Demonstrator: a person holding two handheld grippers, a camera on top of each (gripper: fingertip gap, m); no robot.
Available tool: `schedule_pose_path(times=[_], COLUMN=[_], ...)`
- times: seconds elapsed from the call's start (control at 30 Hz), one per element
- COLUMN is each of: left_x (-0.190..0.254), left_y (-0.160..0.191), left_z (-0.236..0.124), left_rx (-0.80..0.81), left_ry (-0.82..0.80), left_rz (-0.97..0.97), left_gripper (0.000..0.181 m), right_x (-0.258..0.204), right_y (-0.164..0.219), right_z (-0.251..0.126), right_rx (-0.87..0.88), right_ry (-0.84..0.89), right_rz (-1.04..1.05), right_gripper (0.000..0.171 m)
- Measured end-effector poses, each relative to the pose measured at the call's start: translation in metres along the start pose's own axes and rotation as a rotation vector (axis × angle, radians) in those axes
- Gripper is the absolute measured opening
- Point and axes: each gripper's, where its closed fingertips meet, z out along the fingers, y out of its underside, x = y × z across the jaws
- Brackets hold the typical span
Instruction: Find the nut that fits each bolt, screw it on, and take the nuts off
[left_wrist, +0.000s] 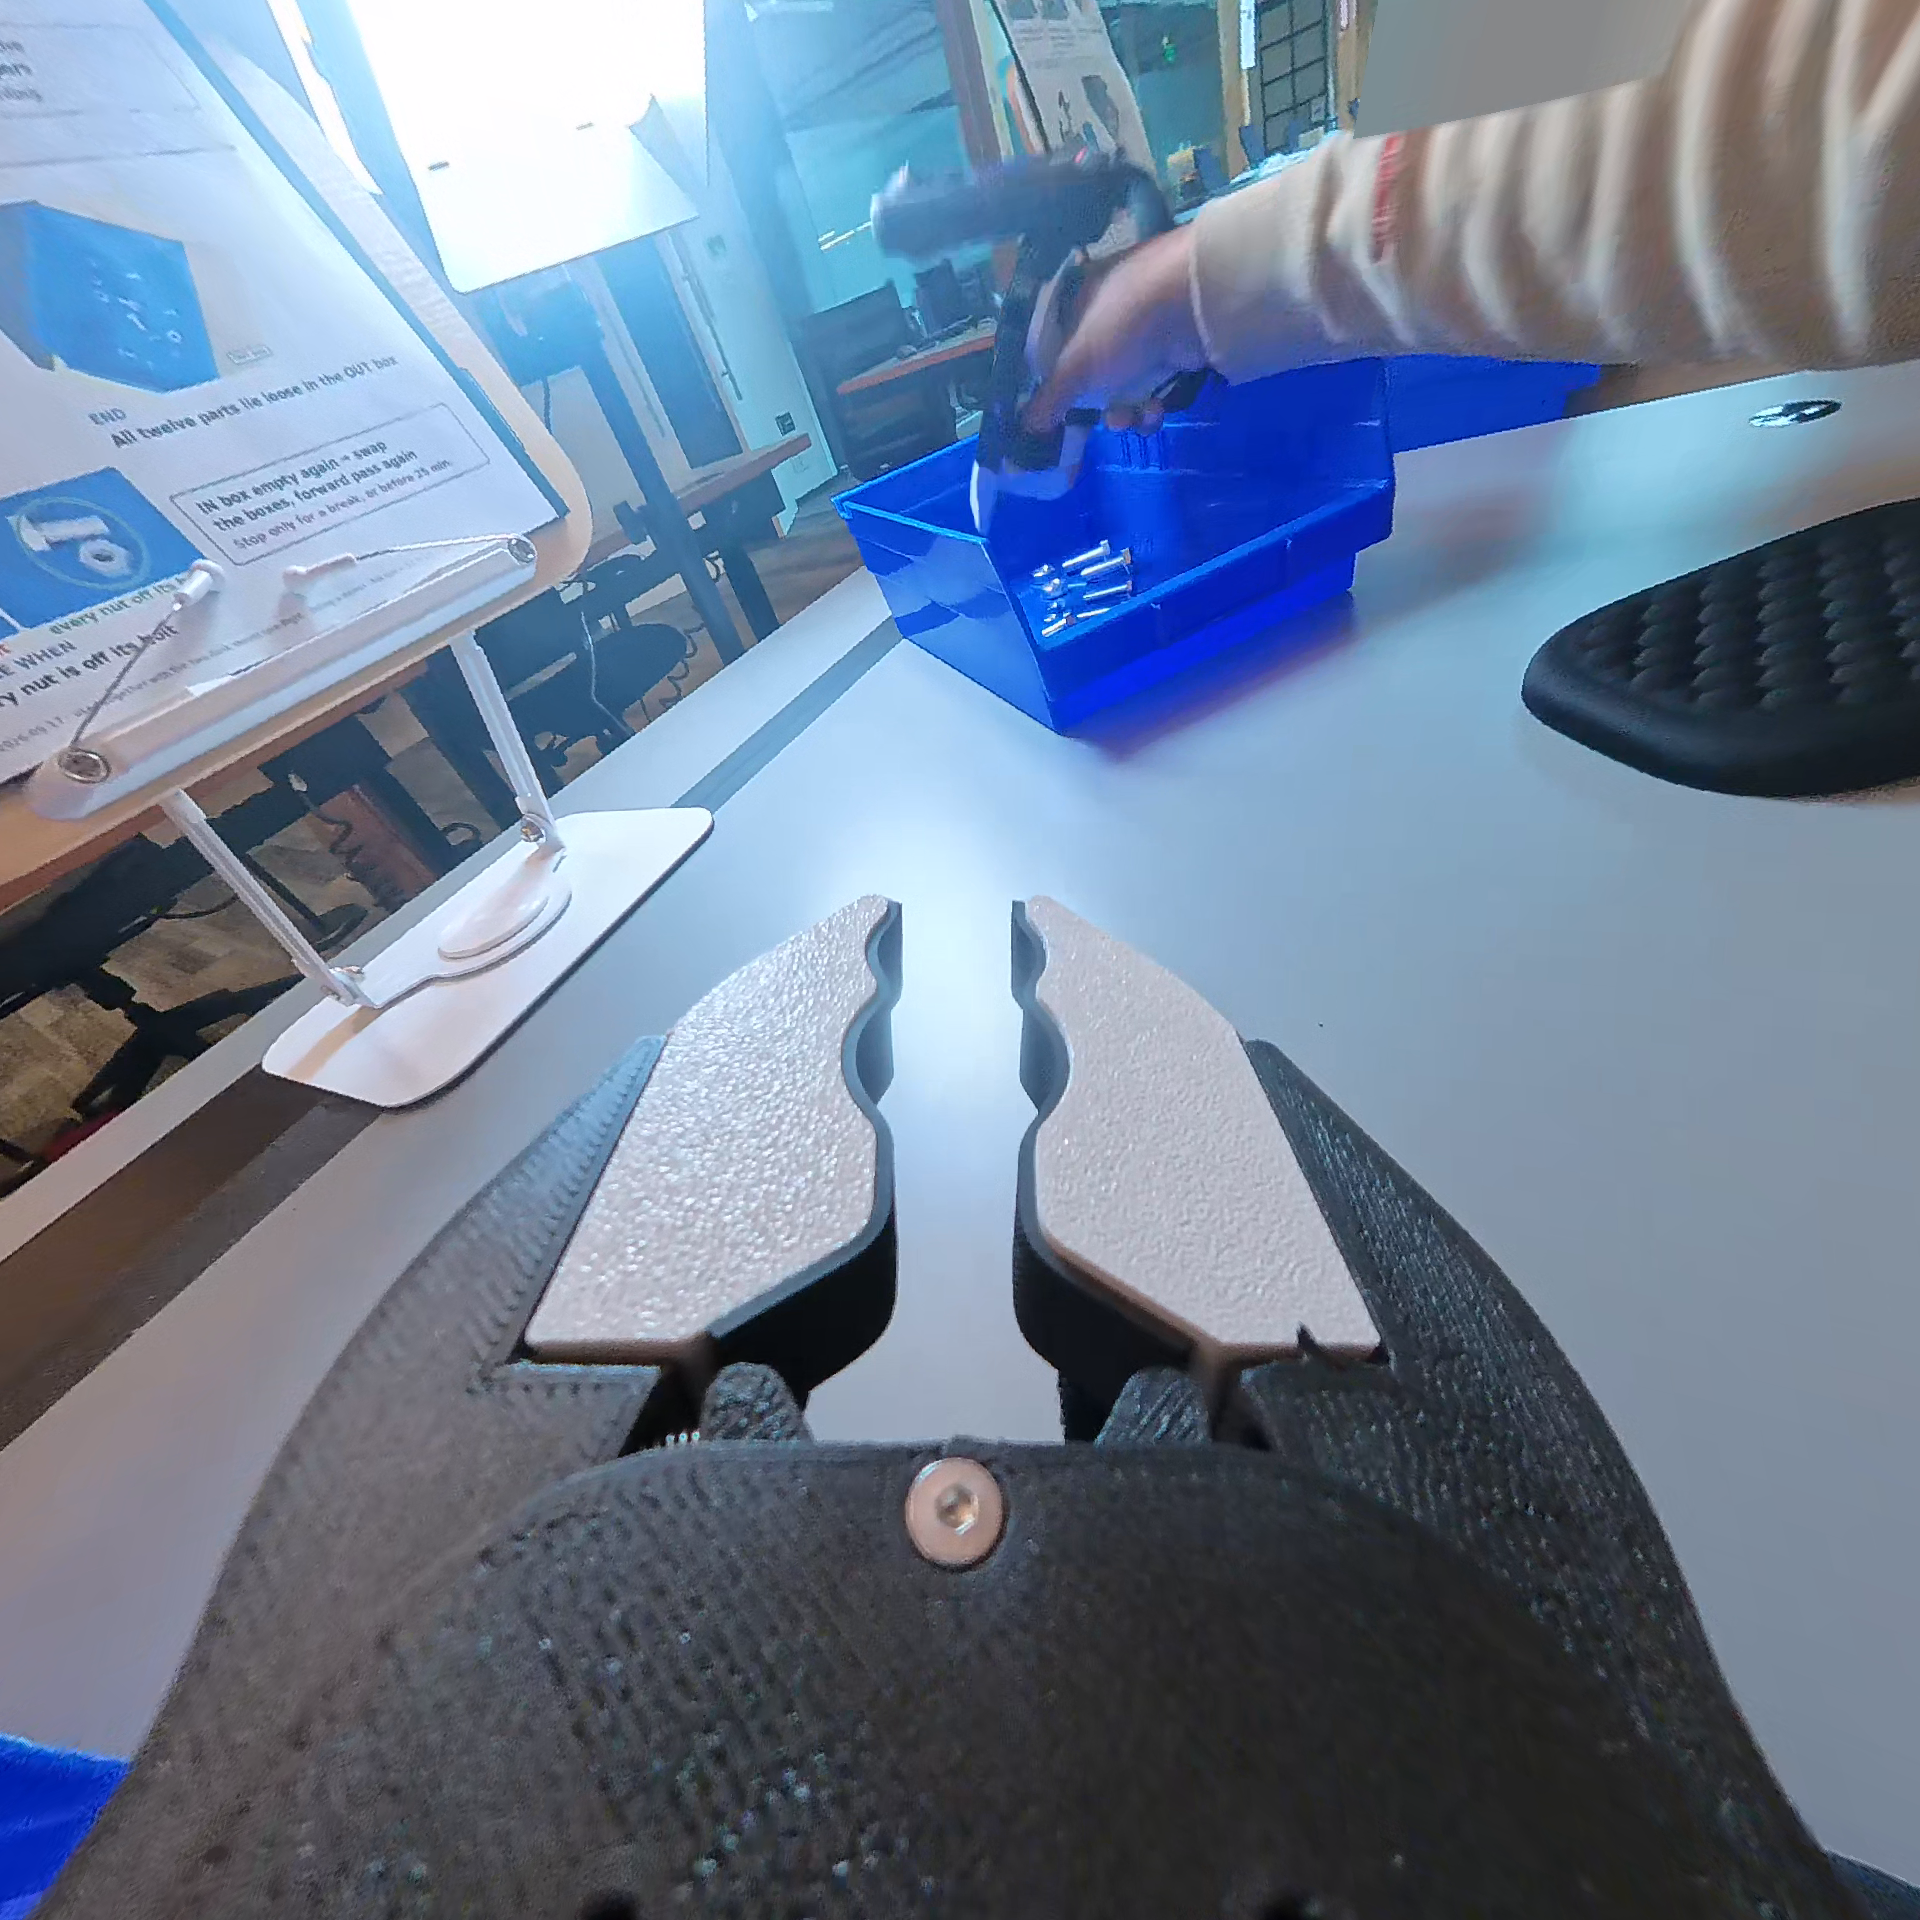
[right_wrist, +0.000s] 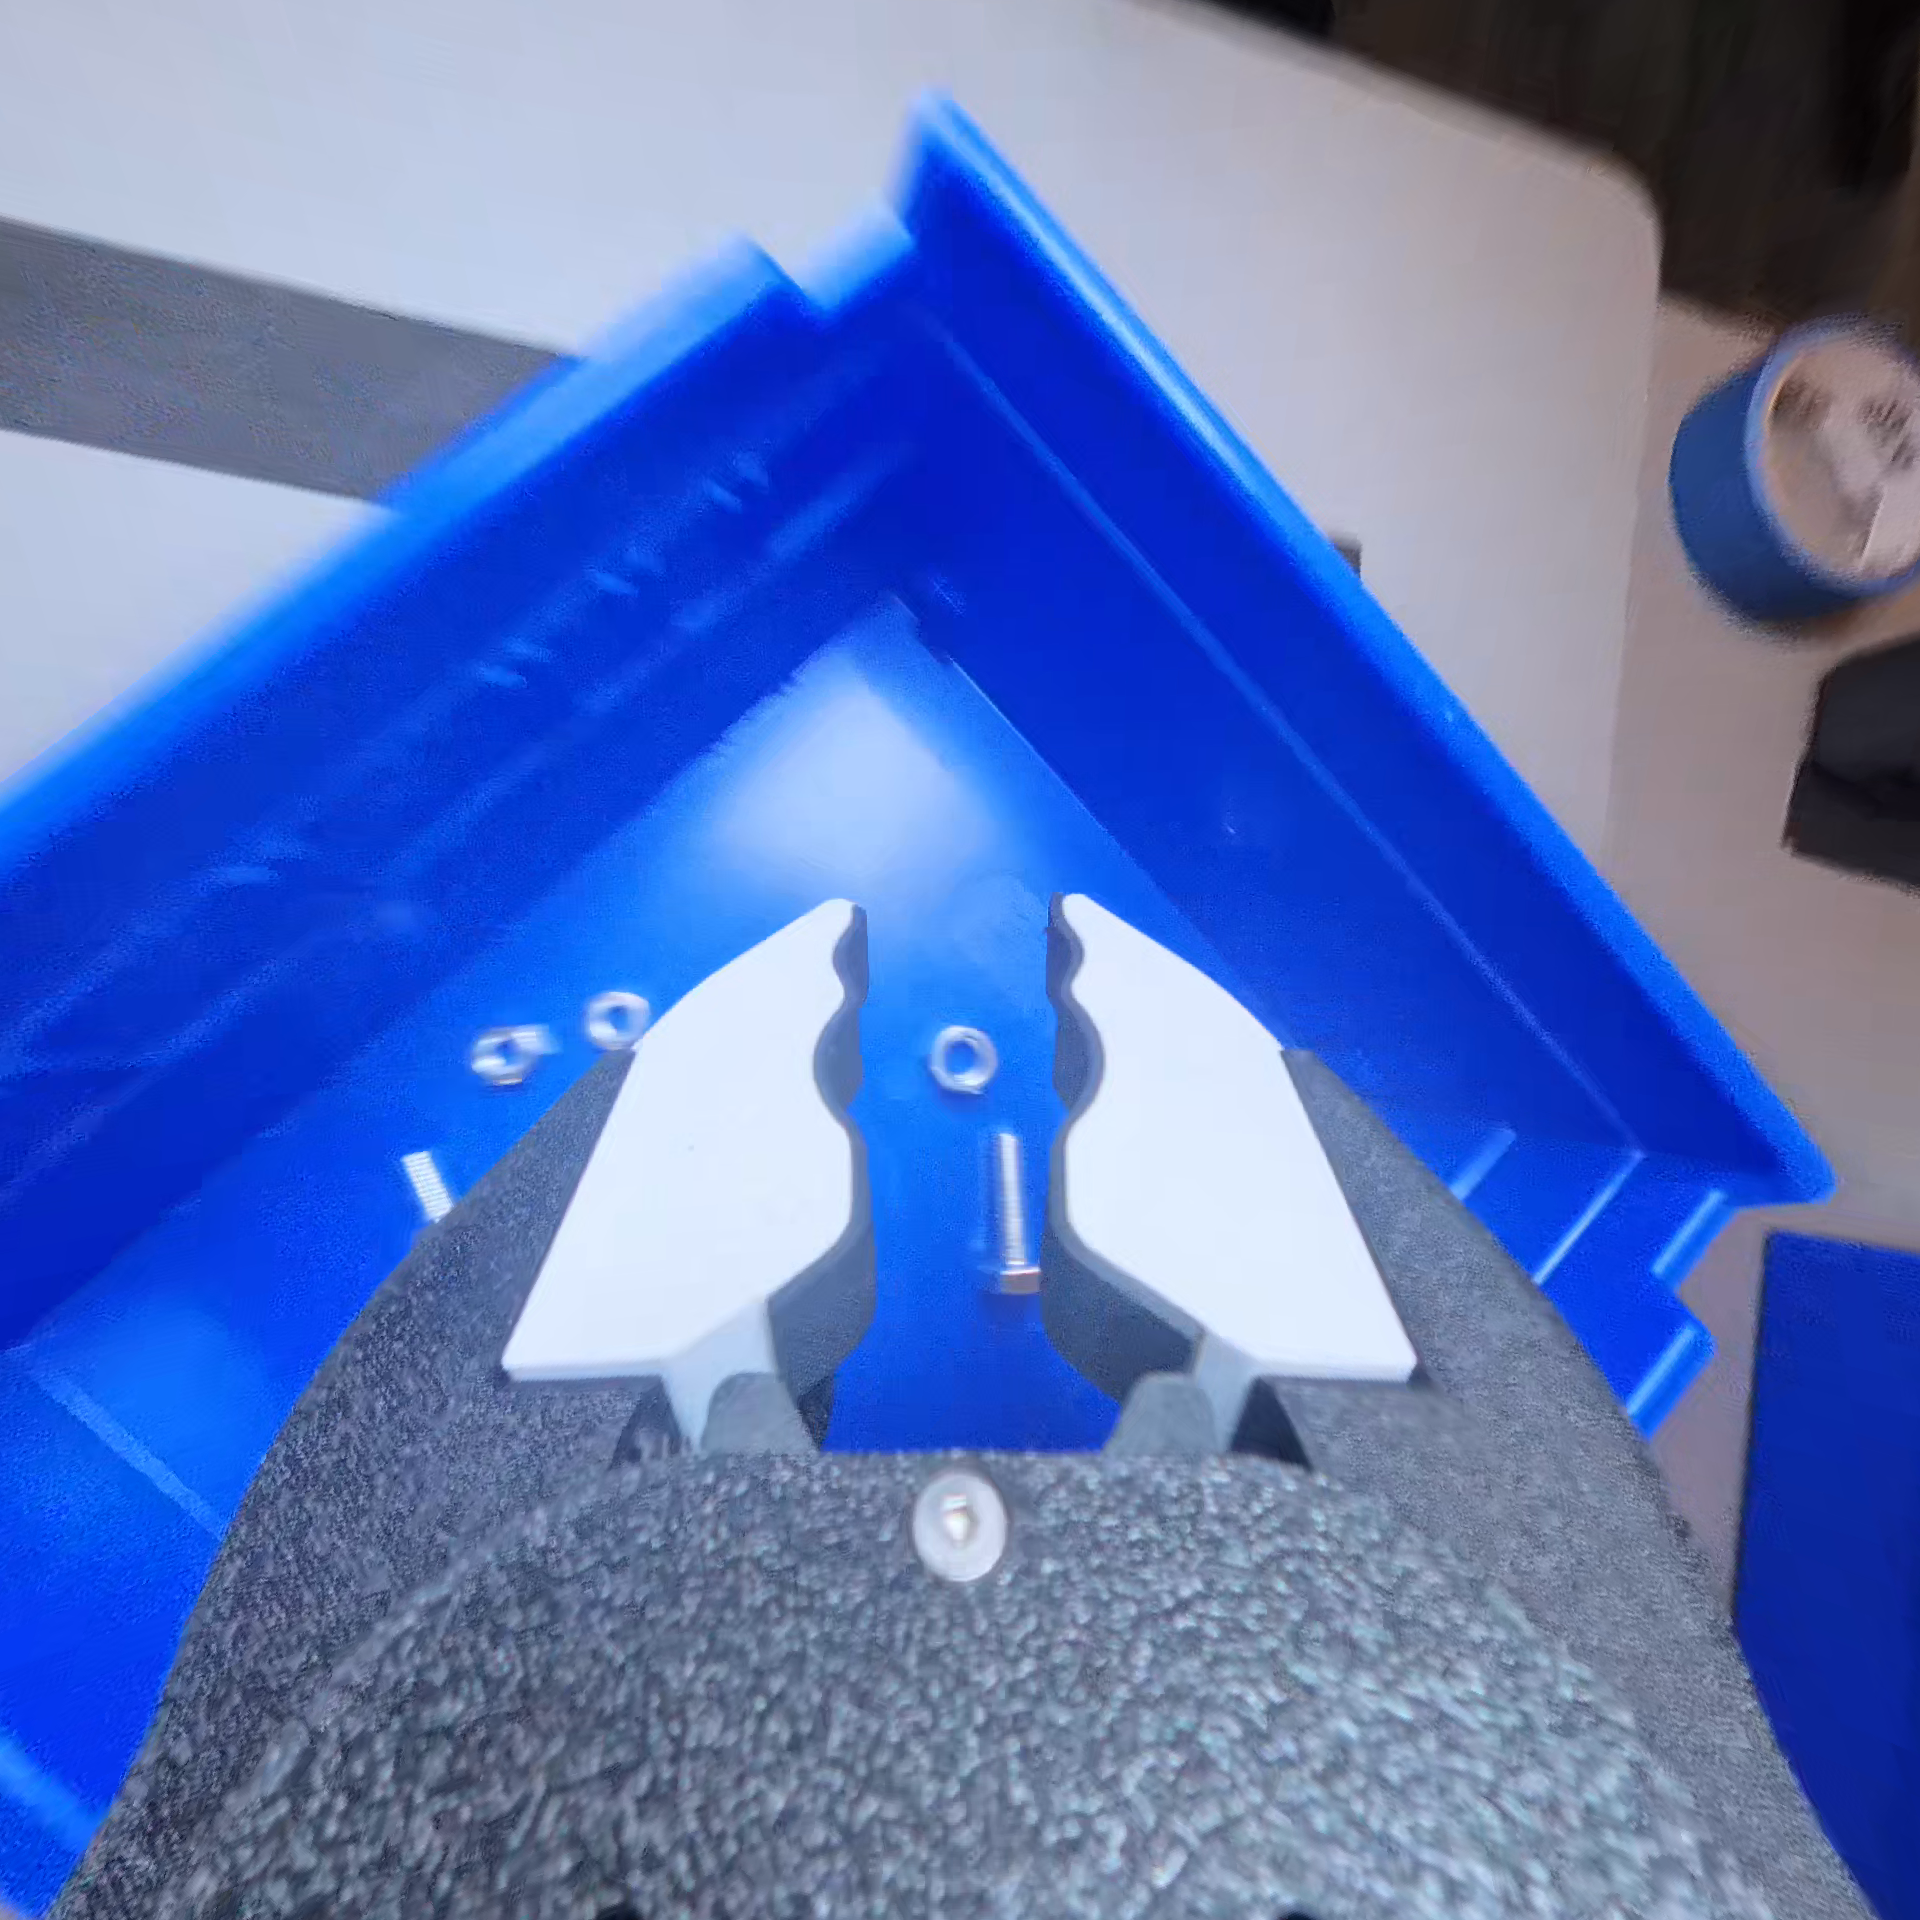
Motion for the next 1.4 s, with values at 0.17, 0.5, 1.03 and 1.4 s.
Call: schedule_pose_path(times=[0.17,0.5,1.03,1.4], left_x=[-0.004,-0.028,-0.076,-0.077], left_y=[-0.001,-0.018,0.028,0.053], left_z=[-0.001,-0.032,-0.173,-0.181], left_rx=[0.001,0.022,0.012,-0.147], left_ry=[-0.014,-0.156,-0.663,-0.742], left_rz=[-0.004,-0.072,-0.233,-0.143], left_gripper=[0.02,0.02,0.025,0.033], right_x=[-0.072,-0.197,-0.248,-0.224], right_y=[-0.003,0.09,0.109,0.1], right_z=[-0.097,-0.141,-0.154,-0.177], right_rx=[0.273,0.365,0.645,0.796], right_ry=[0.134,0.08,-0.116,-0.191], right_rz=[-0.287,-0.499,-0.386,-0.177], right_gripper=[0.029,0.028,0.057,0.07])
